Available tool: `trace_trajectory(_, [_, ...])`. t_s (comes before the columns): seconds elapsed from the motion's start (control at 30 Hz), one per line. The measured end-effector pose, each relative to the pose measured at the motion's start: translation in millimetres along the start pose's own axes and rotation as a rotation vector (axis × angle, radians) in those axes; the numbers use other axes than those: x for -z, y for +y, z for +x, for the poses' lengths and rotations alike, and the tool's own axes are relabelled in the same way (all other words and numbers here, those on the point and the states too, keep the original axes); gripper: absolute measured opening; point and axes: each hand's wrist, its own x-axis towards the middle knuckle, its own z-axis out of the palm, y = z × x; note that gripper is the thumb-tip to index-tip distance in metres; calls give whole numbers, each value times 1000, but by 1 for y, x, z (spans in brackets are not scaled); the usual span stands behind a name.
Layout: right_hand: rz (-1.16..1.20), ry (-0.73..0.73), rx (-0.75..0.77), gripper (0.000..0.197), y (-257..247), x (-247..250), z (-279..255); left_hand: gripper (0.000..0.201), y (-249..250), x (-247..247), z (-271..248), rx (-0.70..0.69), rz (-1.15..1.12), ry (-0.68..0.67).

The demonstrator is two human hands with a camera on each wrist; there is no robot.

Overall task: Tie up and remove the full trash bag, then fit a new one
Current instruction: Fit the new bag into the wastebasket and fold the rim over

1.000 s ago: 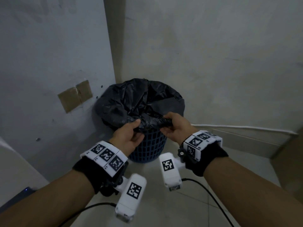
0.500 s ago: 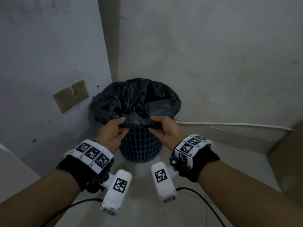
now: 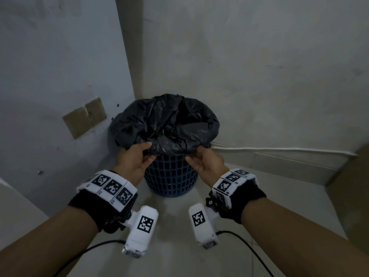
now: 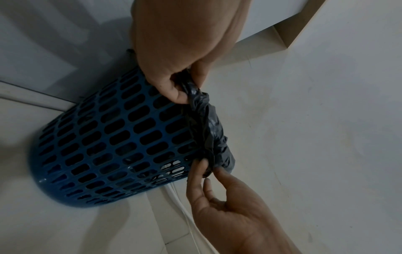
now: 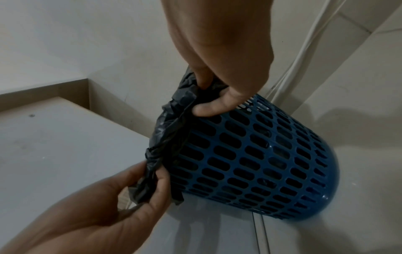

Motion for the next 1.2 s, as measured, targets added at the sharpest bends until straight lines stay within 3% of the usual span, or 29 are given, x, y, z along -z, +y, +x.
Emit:
trace_trajectory(0.07, [-12,102,54,5,-4,0,1,56,-1,1,3,-3,-1,-1])
trace_trajectory(0.17, [-7,177,99,10,-9,-1,5,61,-3,2,9,-6,-7,11])
trace_trajectory(0.23, [-32,140,101,10,-9,-4,5,65,-3,4,12,-6,-6,10])
trace_trajectory(0.3, [-54,111,98,28,-8,-7,4,68,-3,5,15,-13,-1,12])
trace_trajectory(0.4, [-19,117,52,32,-15,-12,-1,71,-4,6,15,-21,24,0])
trace_trajectory(0.53, [-130,125,28,27,-19,-18,-2,53,4,7,7,-26,34,-17])
trace_trajectory(0.6, [-132,98,6,19,-12,-22,-5,47,8,12,-2,-21,16,-13])
trace_trajectory(0.77, [-153,-10,-41,32,-8,-16,-12,44,-8,7,-38,66,38,-19])
trace_trajectory(0.93, [-418,-150,-148,18,-21,-4,-23,39,-11,-28,-59,118,24,-87])
trace_trajectory(1.0, [-503,-183,-176,28,-26,2,-27,36,-9,-33,-58,133,16,-71])
trace_trajectory(1.13, [-539,-123,-215,78,-38,22,-23,40,-9,-28,-45,123,10,-45])
trace_trajectory(1.2, [-401,-30,-204,78,-42,29,-20,42,-9,-25,-38,106,16,-27])
